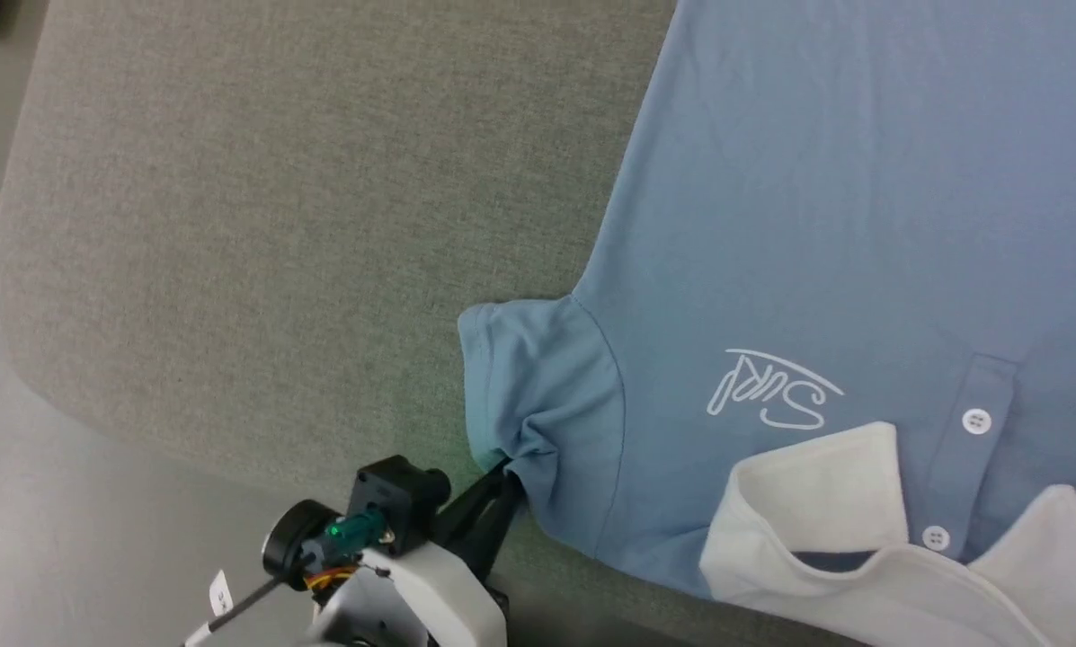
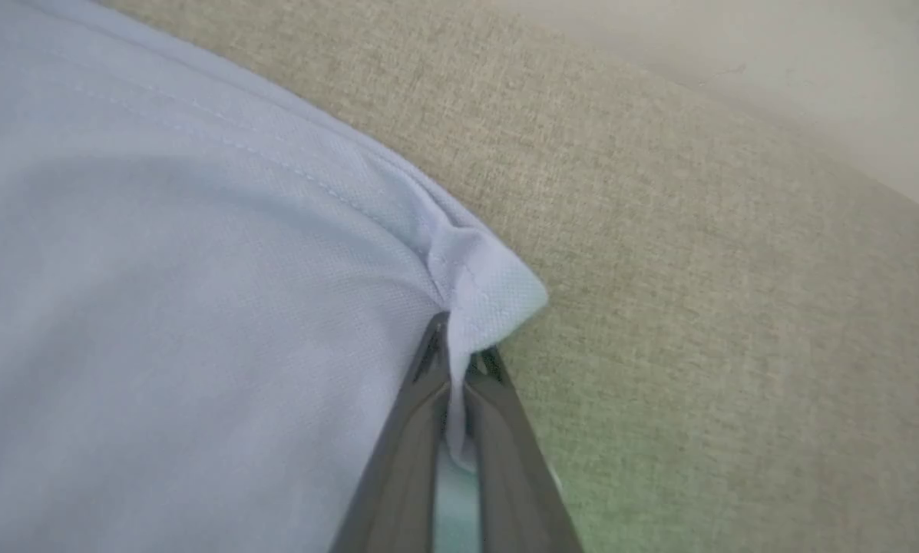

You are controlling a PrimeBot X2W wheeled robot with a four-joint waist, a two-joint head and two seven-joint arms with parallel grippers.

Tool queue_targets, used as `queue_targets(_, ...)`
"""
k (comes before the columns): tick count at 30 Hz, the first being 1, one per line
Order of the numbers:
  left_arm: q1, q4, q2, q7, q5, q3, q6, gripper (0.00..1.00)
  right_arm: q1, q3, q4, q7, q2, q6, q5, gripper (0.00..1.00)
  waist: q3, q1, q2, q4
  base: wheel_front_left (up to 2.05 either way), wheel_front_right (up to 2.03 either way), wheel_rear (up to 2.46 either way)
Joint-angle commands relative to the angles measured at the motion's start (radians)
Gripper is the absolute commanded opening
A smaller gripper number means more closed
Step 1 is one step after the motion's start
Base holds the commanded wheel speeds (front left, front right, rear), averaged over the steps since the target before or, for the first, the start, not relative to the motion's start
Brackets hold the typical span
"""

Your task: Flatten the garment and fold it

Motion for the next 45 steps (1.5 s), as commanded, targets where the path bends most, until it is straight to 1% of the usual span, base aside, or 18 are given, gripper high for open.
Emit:
queue_targets(1, -0.006, 0.021, 0.005, -0.007, -0.009, 0.016, 0.009, 0.0, 0.112, 0.047, 0.051, 0.023, 0.028, 0.0, 0.015, 0.0, -0.109, 0.0001, 0.0, -0.089, 0.0, 0.0, 0.0)
queue_targets(3, 0.008, 0.036, -0.001, -0.023, -0.04, 0.036, 0.01, 0.0, 0.153, 0.068, 0.049, 0.0, 0.039, 0.0, 0.037, 0.0, -0.16, 0.0001, 0.0, -0.124, 0.0, 0.0, 0.0)
queue_targets(5, 0.018, 0.053, 0.009, -0.038, -0.053, 0.059, 0.014, 0.0, 0.202, 0.091, 0.037, -0.024, 0.047, 0.0, 0.062, 0.0, -0.21, 0.0001, 0.0, -0.157, 0.0, 0.0, 0.0)
queue_targets(9, 0.048, 0.085, 0.031, -0.057, -0.07, 0.089, 0.023, 0.0, 0.313, 0.135, -0.02, -0.07, 0.036, 0.0, 0.121, 0.0, -0.302, 0.0001, 0.0, -0.222, 0.0, 0.0, 0.0)
queue_targets(13, 0.081, 0.107, 0.04, -0.075, -0.091, 0.112, 0.032, 0.0, 0.437, 0.143, -0.064, -0.103, 0.02, 0.0, 0.172, 0.0, -0.378, 0.0001, 0.0, -0.276, 0.0, 0.0, 0.0)
queue_targets(16, 0.104, 0.123, 0.048, -0.09, -0.095, 0.124, 0.041, 0.0, 0.532, 0.121, -0.095, -0.141, 0.008, 0.0, 0.191, 0.0, -0.423, 0.0001, 0.0, -0.305, 0.0, 0.0, 0.0)
queue_targets(19, 0.125, 0.13, 0.044, -0.112, -0.107, 0.139, 0.051, 0.0, 0.637, 0.074, -0.121, -0.174, 0.004, 0.0, 0.209, 0.0, -0.456, 0.0001, 0.0, -0.327, 0.0, 0.0, 0.0)
queue_targets(23, 0.15, 0.134, 0.045, -0.135, -0.115, 0.156, 0.065, 0.0, 0.779, -0.006, -0.166, -0.176, 0.01, 0.0, 0.224, 0.0, -0.483, 0.0001, 0.0, -0.353, 0.0, 0.0, 0.0)
queue_targets(27, 0.167, 0.128, 0.037, -0.16, -0.126, 0.176, 0.081, 0.0, 0.934, -0.101, -0.24, -0.129, 0.031, 0.0, 0.241, 0.0, -0.489, 0.0001, 0.0, -0.367, 0.0, 0.0, 0.0)
queue_targets(30, 0.173, 0.126, 0.036, -0.17, -0.127, 0.18, 0.086, 0.0, 1.046, -0.182, -0.303, -0.087, 0.043, 0.0, 0.212, 0.0, -0.486, 0.0001, 0.0, -0.372, 0.0, 0.0, 0.0)
queue_targets(35, 0.165, 0.13, 0.028, -0.186, -0.126, 0.182, 0.087, 0.0, 1.167, -0.296, -0.397, -0.01, 0.123, 0.0, 0.144, 0.0, -0.484, 0.0001, 0.0, -0.371, 0.0, 0.0, 0.0)
queue_targets(39, 0.151, 0.135, 0.024, -0.195, -0.12, 0.178, 0.084, 0.0, 1.208, -0.359, -0.457, 0.055, 0.179, 0.0, 0.084, 0.0, -0.481, 0.0001, 0.0, -0.36, 0.0, 0.0, 0.0)
queue_targets(40, 0.147, 0.135, 0.023, -0.197, -0.117, 0.176, 0.083, 0.0, 1.21, -0.376, -0.476, 0.064, 0.187, 0.0, 0.068, 0.4, -0.48, 0.0001, 0.0, -0.356, 0.0, 0.0, 0.0)
queue_targets(41, 0.143, 0.136, 0.023, -0.197, -0.115, 0.174, 0.081, 0.0, 1.21, -0.393, -0.494, 0.073, 0.195, 0.0, 0.055, 1.0, -0.478, 0.0001, 0.0, -0.351, 0.0, 0.0, 0.0)
queue_targets(45, 0.127, 0.13, 0.015, -0.202, -0.107, 0.163, 0.078, 0.0, 1.186, -0.444, -0.594, 0.118, 0.192, 0.0, 0.019, 1.0, -0.462, 0.0001, 0.0, -0.327, 0.0, 0.0, 0.0)
